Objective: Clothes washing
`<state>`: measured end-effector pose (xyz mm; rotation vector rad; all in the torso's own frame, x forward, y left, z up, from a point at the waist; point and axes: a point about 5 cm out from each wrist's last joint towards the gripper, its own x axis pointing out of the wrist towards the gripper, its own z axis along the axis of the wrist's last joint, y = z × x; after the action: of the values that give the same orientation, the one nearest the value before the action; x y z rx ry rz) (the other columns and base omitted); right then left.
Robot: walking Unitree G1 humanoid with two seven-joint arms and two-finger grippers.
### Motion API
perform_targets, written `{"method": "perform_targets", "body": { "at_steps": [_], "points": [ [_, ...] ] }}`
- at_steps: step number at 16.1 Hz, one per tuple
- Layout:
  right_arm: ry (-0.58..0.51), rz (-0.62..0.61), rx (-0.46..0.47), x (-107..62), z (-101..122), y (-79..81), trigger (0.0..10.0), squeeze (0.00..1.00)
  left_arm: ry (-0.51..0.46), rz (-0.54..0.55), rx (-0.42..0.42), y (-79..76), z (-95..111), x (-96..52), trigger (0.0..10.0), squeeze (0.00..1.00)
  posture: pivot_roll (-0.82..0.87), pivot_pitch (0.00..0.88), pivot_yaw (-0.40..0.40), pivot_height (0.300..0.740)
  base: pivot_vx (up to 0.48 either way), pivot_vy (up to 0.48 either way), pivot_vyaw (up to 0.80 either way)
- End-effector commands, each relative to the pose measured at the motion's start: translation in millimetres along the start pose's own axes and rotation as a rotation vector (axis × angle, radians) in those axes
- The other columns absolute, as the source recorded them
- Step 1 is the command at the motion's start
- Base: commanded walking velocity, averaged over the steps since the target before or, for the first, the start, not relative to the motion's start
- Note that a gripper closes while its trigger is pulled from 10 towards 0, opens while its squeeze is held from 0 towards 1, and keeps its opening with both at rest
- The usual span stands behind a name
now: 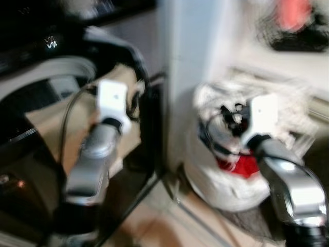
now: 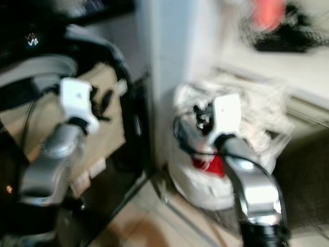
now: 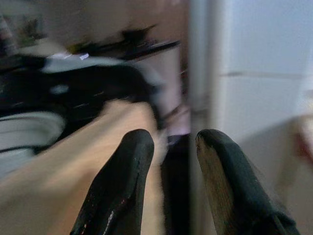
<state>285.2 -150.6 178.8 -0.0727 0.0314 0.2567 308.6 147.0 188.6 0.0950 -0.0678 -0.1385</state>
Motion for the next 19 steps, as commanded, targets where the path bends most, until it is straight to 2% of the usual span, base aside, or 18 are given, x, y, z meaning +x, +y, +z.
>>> {"method": "perform_targets", "body": {
  "at_steps": [1,5,11,13,15,16,18,19],
  "points": [
    [0.000,-0.041,-0.009,-4.9,0.3,-11.3,10.0,0.00,-0.010,-0.037,-0.013,-10.5,3.2,1.3,10.0,0.00,-0.03,0.000,0.020,0.740,0.386,0.000,0.00],
    [-0.015,-0.053,-0.013,-4.7,4.4,-15.6,10.0,0.00,-0.017,-0.037,-0.024,-12.6,4.1,2.1,10.0,0.00,-0.03,0.000,0.021,0.740,0.344,0.000,0.00],
    [0.018,-0.097,0.040,-5.8,1.4,-21.1,10.0,0.00,0.022,-0.079,-0.031,-15.9,-1.6,1.9,10.0,0.00,-0.04,0.000,0.029,0.740,0.000,0.000,0.00],
    [0.040,-0.119,0.039,-5.9,-0.4,-24.7,10.0,0.00,0.029,-0.090,-0.035,-16.9,-2.8,1.6,10.0,0.00,-0.04,0.000,0.032,0.740,0.000,0.000,0.00],
    [0.149,-0.127,-0.033,-6.3,-8.6,-33.0,10.0,0.00,0.050,-0.115,-0.065,-19.0,-7.9,0.0,10.0,0.00,-0.04,0.000,0.033,0.740,0.000,0.000,0.00],
    [0.181,-0.104,-0.036,-6.9,-5.2,-41.3,10.0,1.00,0.068,-0.159,-0.085,-20.7,-13.8,-3.5,10.0,0.00,-0.04,0.000,0.031,0.740,0.000,0.000,0.00],
    [0.184,-0.114,-0.051,-7.7,7.9,-57.2,10.0,1.00,0.026,-0.249,-0.059,-23.9,-9.0,-6.9,10.0,0.00,-0.04,0.000,0.024,0.740,0.000,0.000,0.00],
    [0.220,-0.137,-0.079,-8.1,12.6,-66.5,10.0,1.00,0.009,-0.279,-0.048,-24.2,-7.0,-7.3,10.0,0.00,-0.04,0.000,0.024,0.740,0.000,0.000,0.00]
  ]
}}
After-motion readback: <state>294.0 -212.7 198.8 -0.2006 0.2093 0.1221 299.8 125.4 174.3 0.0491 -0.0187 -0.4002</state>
